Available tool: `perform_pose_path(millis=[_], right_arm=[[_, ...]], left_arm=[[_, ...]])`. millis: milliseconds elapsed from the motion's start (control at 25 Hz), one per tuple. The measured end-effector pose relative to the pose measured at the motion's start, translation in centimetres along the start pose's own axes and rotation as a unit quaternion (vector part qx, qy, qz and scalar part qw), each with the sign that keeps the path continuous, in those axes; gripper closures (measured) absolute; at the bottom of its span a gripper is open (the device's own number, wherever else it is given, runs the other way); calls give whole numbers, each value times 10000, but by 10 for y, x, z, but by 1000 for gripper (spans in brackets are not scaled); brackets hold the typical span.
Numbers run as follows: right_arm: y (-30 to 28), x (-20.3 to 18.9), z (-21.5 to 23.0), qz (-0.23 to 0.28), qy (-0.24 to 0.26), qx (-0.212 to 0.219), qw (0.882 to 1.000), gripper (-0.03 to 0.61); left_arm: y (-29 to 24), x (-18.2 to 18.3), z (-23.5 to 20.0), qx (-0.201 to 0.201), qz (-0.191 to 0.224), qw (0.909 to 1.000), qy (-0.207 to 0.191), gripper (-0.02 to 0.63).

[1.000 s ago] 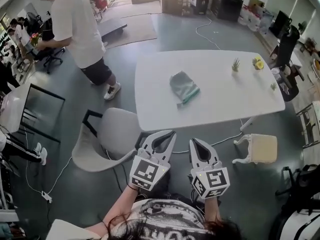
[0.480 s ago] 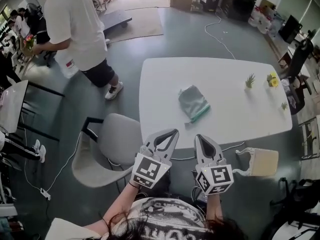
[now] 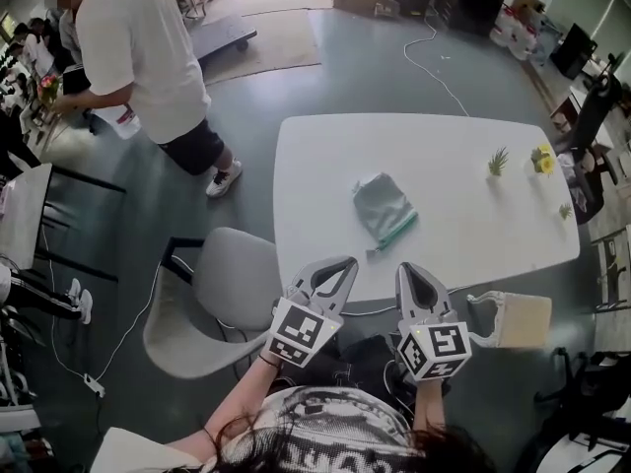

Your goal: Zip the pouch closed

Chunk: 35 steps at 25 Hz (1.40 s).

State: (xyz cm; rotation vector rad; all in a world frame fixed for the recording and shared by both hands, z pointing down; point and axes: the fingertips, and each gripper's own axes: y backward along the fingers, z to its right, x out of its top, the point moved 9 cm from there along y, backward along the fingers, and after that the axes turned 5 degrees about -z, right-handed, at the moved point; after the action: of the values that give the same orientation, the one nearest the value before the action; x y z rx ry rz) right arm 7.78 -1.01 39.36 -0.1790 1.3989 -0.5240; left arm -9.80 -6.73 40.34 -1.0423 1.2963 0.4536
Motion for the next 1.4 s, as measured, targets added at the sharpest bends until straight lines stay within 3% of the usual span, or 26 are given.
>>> perform_pose_path(millis=[320,480,760,960,1240,1280,1360,1400], right_arm=[[-20,-7,36,-248,92,328,9991,584],[-45,-22,56,-672,243,692,9950,584],[-93,-57,78,-1406,289,1299,9811,581],[-117,-86,81,-2006,626,1492,9662,560],[-143,-117,82,-2638,886,1668,9459,535],[-146,-118,82,-2684,898,1675,9444,534],[-151,-121,82,-2751,925,1678,9421,534],[-154,-122,82,-2782,941,1681,9410,534]], left_arm=[[-27,-19,3,420,-147,9990,-37,601],[-50,-41,1,564,-314,9975,274,601],[-96,-89,-7,203,-1162,9925,314,601],[-118,-119,-16,107,-1730,9842,362,601],[-143,-140,-27,-218,-2220,9745,236,598],[-147,-141,-29,-293,-2259,9735,222,592],[-152,-144,-32,-498,-2359,9703,200,488],[-155,-145,-33,-594,-2391,9690,164,480]])
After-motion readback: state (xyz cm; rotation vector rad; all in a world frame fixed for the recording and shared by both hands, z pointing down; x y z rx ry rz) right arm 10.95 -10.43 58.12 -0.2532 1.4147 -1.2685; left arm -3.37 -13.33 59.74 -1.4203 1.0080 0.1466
